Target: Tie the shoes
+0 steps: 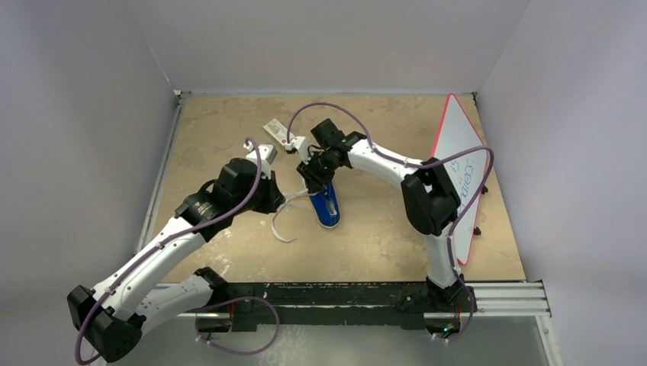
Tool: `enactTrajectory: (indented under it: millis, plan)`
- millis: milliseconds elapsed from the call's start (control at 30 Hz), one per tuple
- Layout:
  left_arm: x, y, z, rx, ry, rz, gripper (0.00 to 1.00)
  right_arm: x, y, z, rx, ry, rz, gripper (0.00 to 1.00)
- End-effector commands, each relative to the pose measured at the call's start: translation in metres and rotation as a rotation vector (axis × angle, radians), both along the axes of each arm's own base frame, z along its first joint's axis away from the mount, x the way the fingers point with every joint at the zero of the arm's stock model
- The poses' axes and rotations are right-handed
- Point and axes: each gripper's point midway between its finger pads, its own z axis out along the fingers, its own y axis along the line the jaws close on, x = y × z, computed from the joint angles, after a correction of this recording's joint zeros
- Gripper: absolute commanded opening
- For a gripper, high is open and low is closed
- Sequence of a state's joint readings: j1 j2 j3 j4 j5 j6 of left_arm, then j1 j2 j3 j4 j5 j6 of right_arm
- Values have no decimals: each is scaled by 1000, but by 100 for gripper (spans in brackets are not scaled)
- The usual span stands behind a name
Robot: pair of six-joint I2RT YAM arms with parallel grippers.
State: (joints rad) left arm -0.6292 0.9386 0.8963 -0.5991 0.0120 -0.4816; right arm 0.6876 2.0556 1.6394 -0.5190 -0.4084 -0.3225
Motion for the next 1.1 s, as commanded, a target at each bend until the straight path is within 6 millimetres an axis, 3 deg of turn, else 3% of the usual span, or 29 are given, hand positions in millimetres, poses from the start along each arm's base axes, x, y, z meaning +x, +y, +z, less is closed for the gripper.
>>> enactTrajectory:
  millis: [0,200,333,467,700,933,1067]
  plan:
    - [1,-4,7,-26,-10,-9,0,-3,7,1,-2,-26,43,40]
    - [0,-3,6,-15,-10,-13,0,-1,2,-9,-48,-34,16,40]
    - [3,-1,7,-5,-18,2,0,-1,0,-3,-47,-25,-30,17]
    - [10,2,11,15,-44,18,0,9,0,14,-1,-74,-77,0]
    - [27,8,13,78,-67,30,0,13,-7,42,137,-61,-107,0]
    - [79,19,-6,85,8,74,0,1,-6,50,196,-59,-73,0]
    - [113,-9,-26,5,72,-8,0,-4,-4,58,239,-73,-57,0]
